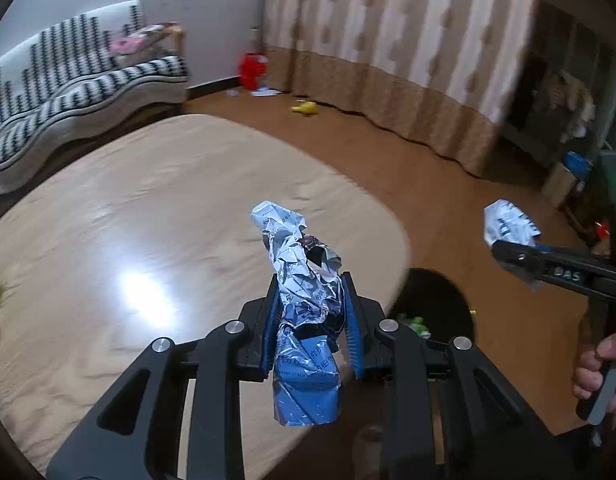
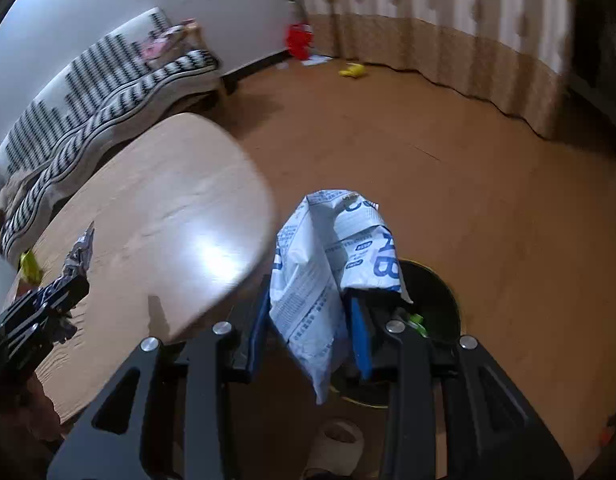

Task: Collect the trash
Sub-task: 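Carry foil wrapper and white bag to the bin and open both tools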

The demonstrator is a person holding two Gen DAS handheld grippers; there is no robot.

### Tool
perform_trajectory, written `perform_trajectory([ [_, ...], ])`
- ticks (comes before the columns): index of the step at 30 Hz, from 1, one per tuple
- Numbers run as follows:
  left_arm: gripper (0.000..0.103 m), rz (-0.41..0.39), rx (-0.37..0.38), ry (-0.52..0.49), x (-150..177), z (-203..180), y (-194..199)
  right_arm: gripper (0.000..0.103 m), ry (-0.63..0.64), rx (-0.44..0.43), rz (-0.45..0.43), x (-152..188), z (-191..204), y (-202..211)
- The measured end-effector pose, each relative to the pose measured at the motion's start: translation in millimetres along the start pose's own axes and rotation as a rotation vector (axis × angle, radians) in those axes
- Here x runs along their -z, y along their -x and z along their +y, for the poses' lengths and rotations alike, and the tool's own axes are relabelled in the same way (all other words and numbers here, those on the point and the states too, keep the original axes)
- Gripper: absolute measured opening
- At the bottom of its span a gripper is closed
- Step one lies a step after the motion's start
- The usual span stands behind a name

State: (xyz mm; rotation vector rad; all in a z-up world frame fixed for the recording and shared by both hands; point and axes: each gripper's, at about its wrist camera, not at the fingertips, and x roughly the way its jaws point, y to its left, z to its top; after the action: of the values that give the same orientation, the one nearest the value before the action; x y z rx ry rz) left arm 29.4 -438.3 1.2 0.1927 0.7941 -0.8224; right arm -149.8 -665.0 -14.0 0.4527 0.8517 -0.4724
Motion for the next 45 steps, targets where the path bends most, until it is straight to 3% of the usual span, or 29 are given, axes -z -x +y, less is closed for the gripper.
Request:
perform_trajectory([
  [7,0.028,0.025,0.118,-0.080,1.4,-67.2,-37.1,0.036,-0.092,0.037,0.114,10.3,-64.9,-24.9],
  [12,0.028,0.058,0.167,-0.130,7.5,-101.5,-60.6,0.036,-0.143,0.037,0.209,15.6,-86.4,-53.4],
  [17,0.028,0.087,0.194,-0.158,11.3,-123.1,-79.1,0.036,-0.168,0.057,0.246,13.9,-99.8,-71.4],
  [22,0.028,0.110,0.208,-0.167,12.2,-134.3,-95.7,0.043,-0.184,0.069,0.240,8.8,-95.0,-72.3],
  [23,0.028,0.115,0.211,-0.166,12.2,-135.7,-99.4,0.048,-0.186,0.075,0.235,9.2,-94.4,-71.4],
  [25,0.028,0.122,0.216,-0.166,13.7,-139.1,-104.4,0.068,-0.197,0.076,0.221,9.6,-96.4,-69.3],
  [40,0.028,0.178,0.299,-0.204,25.4,-173.9,-143.3,0.076,-0.260,0.113,0.142,9.2,-124.9,-45.3],
  [41,0.030,0.180,0.303,-0.208,26.0,-174.9,-144.7,0.076,-0.265,0.114,0.136,9.6,-126.7,-43.2],
  [45,0.059,0.168,0.310,-0.192,26.1,-174.9,-146.4,0.077,-0.293,0.119,0.103,8.6,-134.6,-32.6],
])
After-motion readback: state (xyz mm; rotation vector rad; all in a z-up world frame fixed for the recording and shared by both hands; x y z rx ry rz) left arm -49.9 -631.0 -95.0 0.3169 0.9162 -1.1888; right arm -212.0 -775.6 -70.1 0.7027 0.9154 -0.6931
